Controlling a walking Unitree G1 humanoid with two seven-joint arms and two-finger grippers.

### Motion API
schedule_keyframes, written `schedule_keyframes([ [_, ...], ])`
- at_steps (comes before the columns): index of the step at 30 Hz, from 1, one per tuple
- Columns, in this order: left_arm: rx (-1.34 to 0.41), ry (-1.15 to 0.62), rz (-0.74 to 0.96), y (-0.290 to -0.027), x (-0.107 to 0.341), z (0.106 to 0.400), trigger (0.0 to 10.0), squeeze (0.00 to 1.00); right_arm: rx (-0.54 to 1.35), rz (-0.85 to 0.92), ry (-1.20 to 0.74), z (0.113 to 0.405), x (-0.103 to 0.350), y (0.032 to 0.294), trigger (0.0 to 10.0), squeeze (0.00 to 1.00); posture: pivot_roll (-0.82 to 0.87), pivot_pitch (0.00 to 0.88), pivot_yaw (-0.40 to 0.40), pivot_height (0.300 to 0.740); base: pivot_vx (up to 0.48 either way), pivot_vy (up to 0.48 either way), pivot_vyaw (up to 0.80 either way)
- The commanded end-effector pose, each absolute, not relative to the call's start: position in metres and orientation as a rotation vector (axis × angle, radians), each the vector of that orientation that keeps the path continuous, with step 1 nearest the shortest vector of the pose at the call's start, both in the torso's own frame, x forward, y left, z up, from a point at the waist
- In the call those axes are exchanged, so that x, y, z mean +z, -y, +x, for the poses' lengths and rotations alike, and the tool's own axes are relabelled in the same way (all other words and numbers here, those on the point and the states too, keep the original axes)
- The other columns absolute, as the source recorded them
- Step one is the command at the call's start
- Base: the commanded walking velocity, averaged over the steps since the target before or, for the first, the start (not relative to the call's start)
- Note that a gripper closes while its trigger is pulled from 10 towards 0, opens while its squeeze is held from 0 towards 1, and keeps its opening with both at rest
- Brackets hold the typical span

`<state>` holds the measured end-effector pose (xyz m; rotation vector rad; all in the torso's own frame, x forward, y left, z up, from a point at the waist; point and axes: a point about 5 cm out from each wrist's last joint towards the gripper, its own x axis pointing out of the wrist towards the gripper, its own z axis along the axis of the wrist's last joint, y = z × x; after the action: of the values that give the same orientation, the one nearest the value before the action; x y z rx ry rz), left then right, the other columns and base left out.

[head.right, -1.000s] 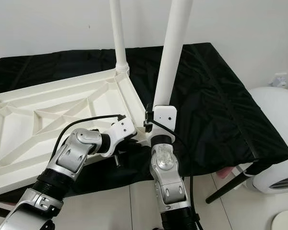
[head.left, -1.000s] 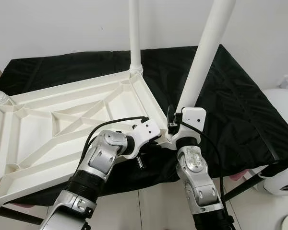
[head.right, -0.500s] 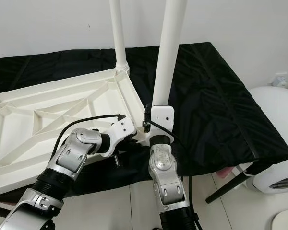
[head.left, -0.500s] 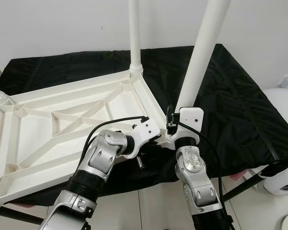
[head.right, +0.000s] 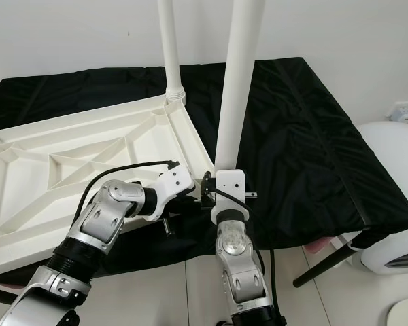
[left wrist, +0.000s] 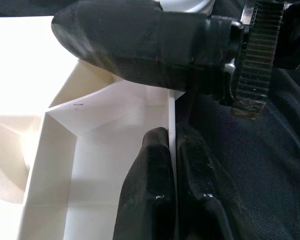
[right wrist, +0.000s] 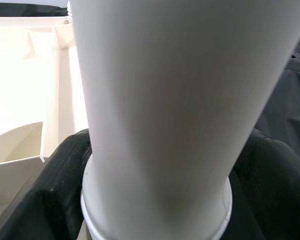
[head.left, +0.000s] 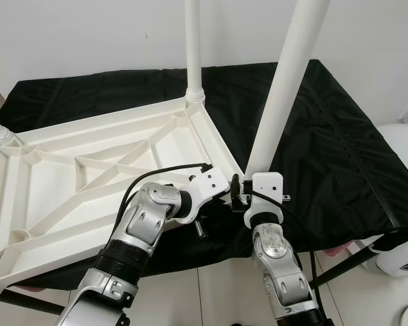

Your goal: Building children table

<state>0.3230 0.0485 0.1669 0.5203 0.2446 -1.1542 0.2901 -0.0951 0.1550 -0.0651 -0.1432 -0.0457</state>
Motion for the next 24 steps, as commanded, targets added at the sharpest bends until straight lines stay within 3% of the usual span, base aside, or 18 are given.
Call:
schedule_keyframes([
  [1,-0.952,-0.213,0.514,-0.057,0.163,0.331,10.0,0.0,-0.038,-0.032,0.121,0.287,0.151,0.086,10.0,0.0,-0.12,0.139,0.065,0.74,0.0,0.0,0.0],
  [11,-0.951,-0.212,0.513,-0.056,0.163,0.331,10.0,0.0,-0.024,-0.056,0.143,0.288,0.153,0.091,10.0,0.0,-0.12,0.139,0.065,0.74,0.0,0.0,0.0],
  [12,-0.951,-0.211,0.512,-0.056,0.163,0.331,10.0,0.0,-0.008,-0.051,0.15,0.288,0.155,0.093,10.0,0.06,-0.12,0.14,0.065,0.74,0.0,0.0,0.0],
  [13,-0.952,-0.211,0.512,-0.056,0.163,0.331,10.0,0.0,0.011,-0.039,0.154,0.289,0.156,0.094,10.0,1.0,-0.12,0.14,0.065,0.74,0.0,0.0,0.0],
  [24,-0.954,-0.207,0.511,-0.056,0.164,0.331,10.0,0.0,0.018,-0.052,0.167,0.292,0.158,0.105,10.0,1.0,-0.13,0.141,0.066,0.74,0.0,0.0,0.0],
])
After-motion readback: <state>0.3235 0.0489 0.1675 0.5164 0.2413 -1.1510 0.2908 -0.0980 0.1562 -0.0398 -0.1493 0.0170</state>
